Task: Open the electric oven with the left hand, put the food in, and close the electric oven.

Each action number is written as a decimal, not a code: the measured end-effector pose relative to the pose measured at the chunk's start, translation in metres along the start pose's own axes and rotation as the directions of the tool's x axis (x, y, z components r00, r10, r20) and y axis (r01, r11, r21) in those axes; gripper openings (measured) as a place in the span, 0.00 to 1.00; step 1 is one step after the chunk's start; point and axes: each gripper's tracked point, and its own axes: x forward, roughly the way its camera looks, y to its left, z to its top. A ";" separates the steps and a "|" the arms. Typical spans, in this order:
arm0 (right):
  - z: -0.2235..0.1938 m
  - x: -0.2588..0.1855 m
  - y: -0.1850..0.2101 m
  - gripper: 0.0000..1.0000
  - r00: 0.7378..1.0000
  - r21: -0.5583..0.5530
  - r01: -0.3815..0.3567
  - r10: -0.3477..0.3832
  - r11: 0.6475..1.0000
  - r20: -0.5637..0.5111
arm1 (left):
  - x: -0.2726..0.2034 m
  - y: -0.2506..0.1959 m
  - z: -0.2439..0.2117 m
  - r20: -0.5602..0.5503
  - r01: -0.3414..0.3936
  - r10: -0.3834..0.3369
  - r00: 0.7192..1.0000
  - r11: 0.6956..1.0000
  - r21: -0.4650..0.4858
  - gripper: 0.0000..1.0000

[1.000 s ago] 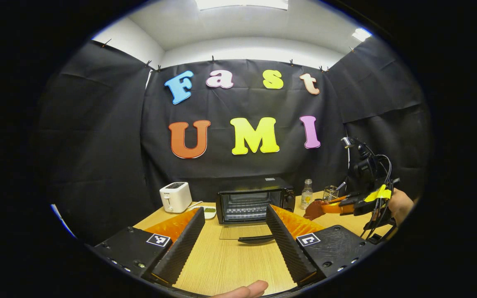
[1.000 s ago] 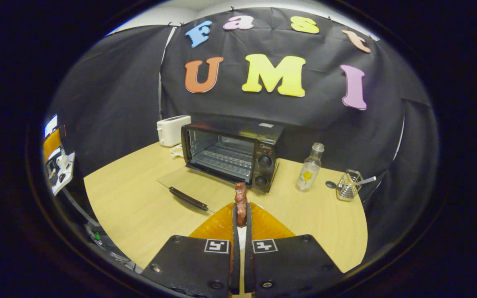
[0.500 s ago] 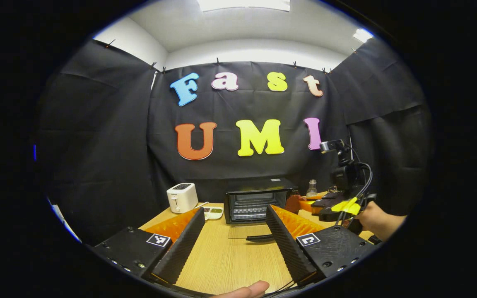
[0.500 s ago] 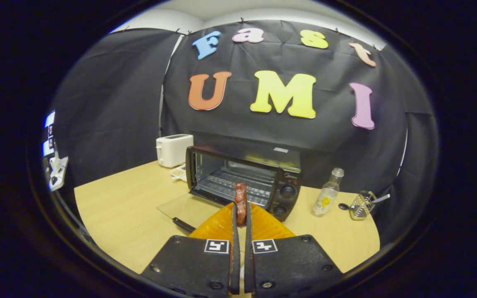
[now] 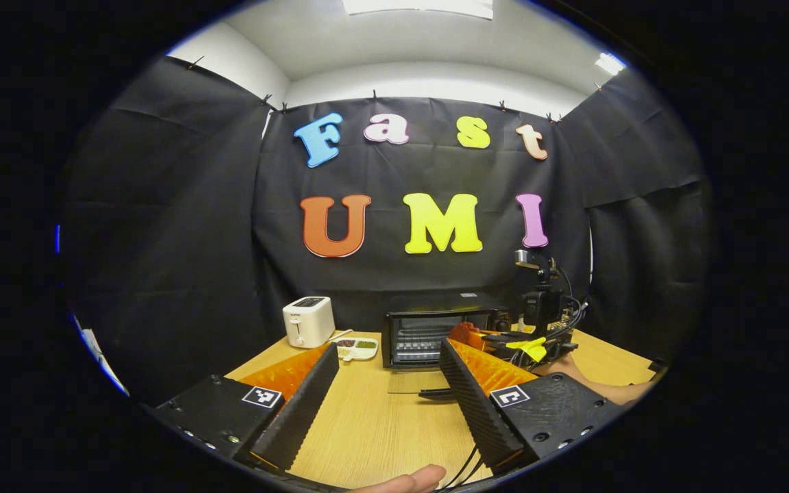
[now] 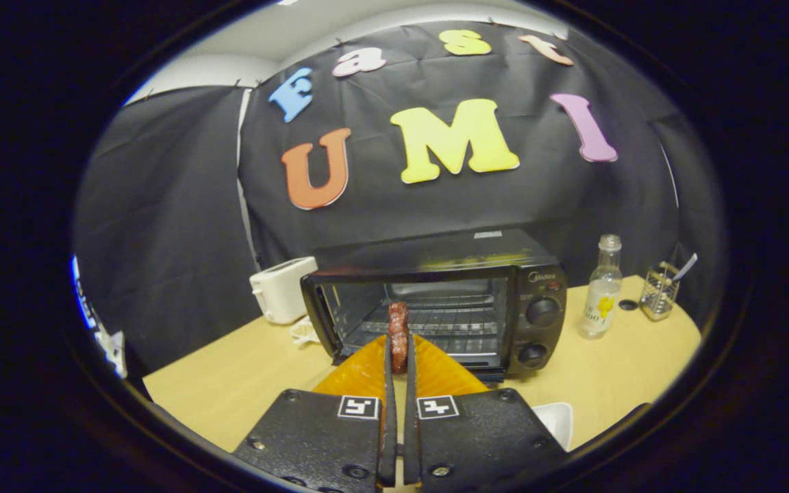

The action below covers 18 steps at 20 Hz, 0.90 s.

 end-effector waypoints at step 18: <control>-0.024 0.145 -0.031 0.09 0.991 0.549 0.077 -0.006 0.833 -0.131 | 0.039 0.020 -0.035 -0.048 -0.019 0.016 0.999 0.998 -0.064 0.95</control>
